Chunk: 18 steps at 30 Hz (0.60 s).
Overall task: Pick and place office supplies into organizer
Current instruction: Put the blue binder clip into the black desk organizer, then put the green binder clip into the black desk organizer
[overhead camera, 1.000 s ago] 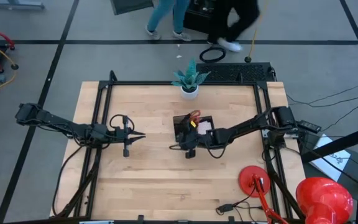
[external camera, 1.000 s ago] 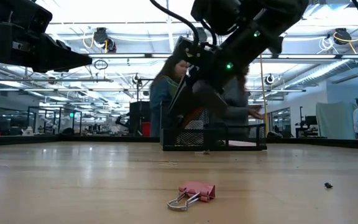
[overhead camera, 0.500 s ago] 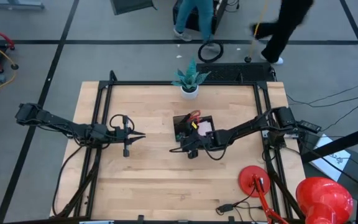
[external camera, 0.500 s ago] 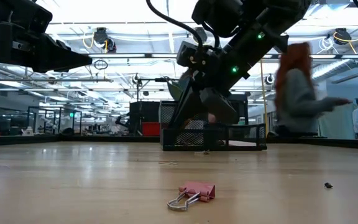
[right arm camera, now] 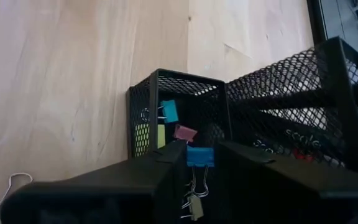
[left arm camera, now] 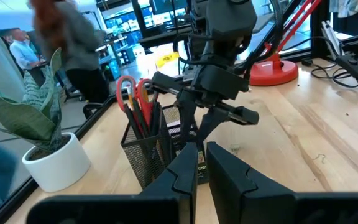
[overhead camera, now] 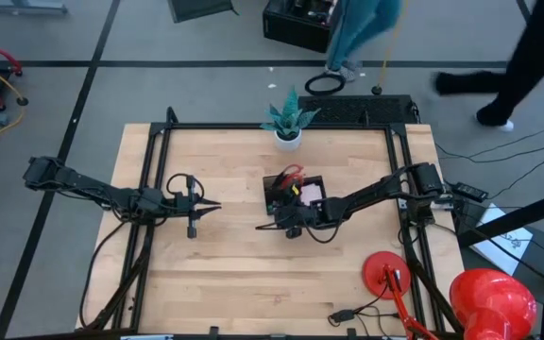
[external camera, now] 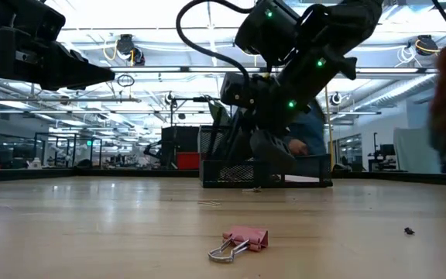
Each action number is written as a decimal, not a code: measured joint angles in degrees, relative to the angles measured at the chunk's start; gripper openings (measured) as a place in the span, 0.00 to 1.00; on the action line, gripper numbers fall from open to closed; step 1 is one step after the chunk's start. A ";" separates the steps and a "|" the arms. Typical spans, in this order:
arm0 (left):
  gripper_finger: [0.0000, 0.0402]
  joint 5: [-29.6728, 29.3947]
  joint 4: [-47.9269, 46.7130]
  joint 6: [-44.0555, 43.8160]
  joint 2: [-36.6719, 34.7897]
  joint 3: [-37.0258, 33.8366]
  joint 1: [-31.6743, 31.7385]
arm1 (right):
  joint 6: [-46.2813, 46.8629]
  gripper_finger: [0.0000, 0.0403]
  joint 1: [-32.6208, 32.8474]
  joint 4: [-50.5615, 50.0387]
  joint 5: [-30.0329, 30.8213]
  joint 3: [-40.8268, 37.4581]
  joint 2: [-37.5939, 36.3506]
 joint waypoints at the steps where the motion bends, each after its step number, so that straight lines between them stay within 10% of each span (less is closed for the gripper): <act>1: 0.10 -0.02 0.00 0.00 0.00 0.00 0.02 | 0.63 0.17 0.00 -0.02 0.06 0.00 0.00; 18: 0.10 0.00 -0.02 -0.24 0.00 0.00 0.01 | 3.72 0.44 1.77 3.03 -0.54 0.02 -2.03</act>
